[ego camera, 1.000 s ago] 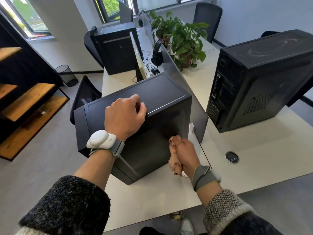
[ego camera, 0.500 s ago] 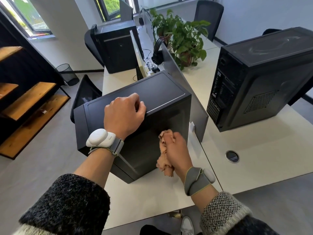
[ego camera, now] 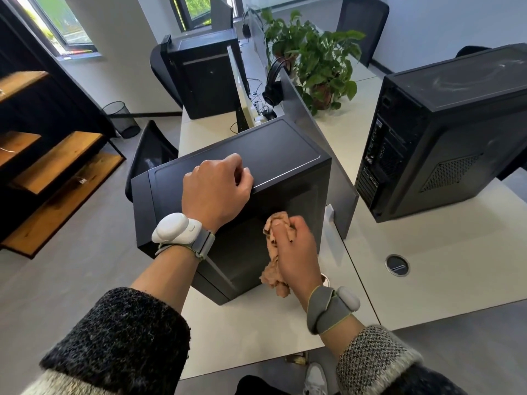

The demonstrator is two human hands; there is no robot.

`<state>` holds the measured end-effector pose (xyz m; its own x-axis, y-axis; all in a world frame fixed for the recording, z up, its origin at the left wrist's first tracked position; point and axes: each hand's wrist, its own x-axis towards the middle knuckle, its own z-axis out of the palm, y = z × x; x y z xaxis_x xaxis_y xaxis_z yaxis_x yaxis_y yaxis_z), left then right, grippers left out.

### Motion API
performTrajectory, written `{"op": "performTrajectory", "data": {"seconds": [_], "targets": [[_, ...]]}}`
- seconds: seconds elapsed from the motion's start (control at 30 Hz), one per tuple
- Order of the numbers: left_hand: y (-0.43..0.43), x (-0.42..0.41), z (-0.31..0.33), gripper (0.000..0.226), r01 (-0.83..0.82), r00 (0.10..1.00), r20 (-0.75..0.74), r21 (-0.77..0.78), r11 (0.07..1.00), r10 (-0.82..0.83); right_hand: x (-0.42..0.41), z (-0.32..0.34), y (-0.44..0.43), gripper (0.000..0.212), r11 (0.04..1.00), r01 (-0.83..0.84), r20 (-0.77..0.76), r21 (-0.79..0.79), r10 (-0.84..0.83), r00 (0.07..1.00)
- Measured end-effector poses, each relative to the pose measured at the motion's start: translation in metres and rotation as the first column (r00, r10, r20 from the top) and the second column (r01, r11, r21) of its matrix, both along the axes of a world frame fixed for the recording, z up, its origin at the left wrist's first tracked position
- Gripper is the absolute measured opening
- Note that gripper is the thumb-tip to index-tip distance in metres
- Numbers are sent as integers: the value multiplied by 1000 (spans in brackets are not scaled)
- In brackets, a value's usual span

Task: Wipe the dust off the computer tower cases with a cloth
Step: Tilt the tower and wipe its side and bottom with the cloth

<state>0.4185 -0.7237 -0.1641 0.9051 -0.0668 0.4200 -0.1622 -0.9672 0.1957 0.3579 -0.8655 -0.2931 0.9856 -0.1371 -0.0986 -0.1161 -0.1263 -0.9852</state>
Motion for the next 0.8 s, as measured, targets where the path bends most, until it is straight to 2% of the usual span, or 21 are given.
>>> {"op": "performTrajectory", "data": {"seconds": [0.07,0.17,0.2,0.23,0.3,0.4,0.47,0.57,0.6,0.67,0.8], "targets": [[0,-1,0,26,-2,1000,-1,1,1000,2,-3,-20,4,11,999,42,-62,-5,-42,997],[-1,-2,1,26,-5,1000,-7,2,1000,5,-2,-44,8,25,998,20,-346,63,3,938],[-1,-2,0,26,-4,1000,-7,0,1000,4,-1,-42,9,30,997,0,-383,81,31,923],[0,-2,0,26,-5,1000,-7,-6,1000,5,0,-35,10,34,995,-9,-377,94,44,925],[-1,-2,1,26,-3,1000,-2,-7,1000,3,2,-20,9,33,994,5,-257,110,24,966],[-1,-1,2,26,-6,1000,-1,-7,1000,6,-2,-9,8,21,1000,-6,-60,29,8,998],[-2,-3,2,26,-5,1000,0,-6,1000,5,-8,-22,11,16,1000,10,-93,21,-8,996],[-1,-2,2,26,-4,1000,-6,-12,1000,4,-8,-48,12,37,998,27,-321,54,-8,947],[-1,-2,2,27,-3,1000,-7,-15,1000,3,-7,-50,12,42,998,18,-354,64,6,935],[-1,-2,3,27,-11,1000,-5,-7,1000,11,-5,-36,15,43,995,1,-315,99,31,948],[-1,-2,2,27,-14,1000,-6,-1,1000,14,-8,-14,17,28,995,-43,-67,91,49,997]]}}
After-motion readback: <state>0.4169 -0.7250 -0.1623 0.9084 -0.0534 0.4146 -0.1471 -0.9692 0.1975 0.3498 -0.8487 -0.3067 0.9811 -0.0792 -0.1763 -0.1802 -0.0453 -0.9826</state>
